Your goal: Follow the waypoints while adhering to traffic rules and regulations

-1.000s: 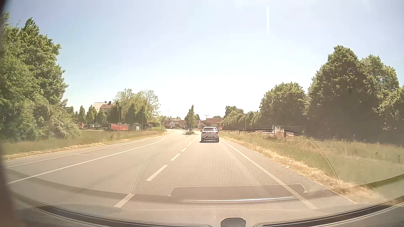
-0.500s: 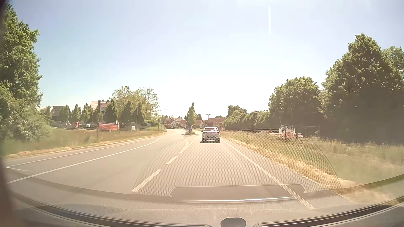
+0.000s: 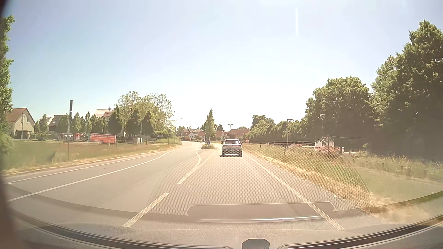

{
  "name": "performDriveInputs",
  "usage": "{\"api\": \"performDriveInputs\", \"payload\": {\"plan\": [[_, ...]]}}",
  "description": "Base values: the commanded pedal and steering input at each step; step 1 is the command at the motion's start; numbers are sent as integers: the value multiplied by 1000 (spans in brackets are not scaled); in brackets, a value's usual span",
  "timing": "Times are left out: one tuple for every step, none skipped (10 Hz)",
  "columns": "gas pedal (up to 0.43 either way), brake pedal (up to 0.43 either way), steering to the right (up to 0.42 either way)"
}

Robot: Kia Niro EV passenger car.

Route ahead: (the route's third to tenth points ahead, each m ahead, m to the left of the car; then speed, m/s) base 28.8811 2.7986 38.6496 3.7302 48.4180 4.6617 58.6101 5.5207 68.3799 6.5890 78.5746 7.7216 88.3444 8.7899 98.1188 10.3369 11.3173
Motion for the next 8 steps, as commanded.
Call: {"api": "performDriveInputs", "payload": {"plan": [[0,30,-5],[0,30,-5],[0,30,-5],[0,30,-5],[0,30,-4],[0,30,-4],[0,30,-5],[0,24,-4]]}}
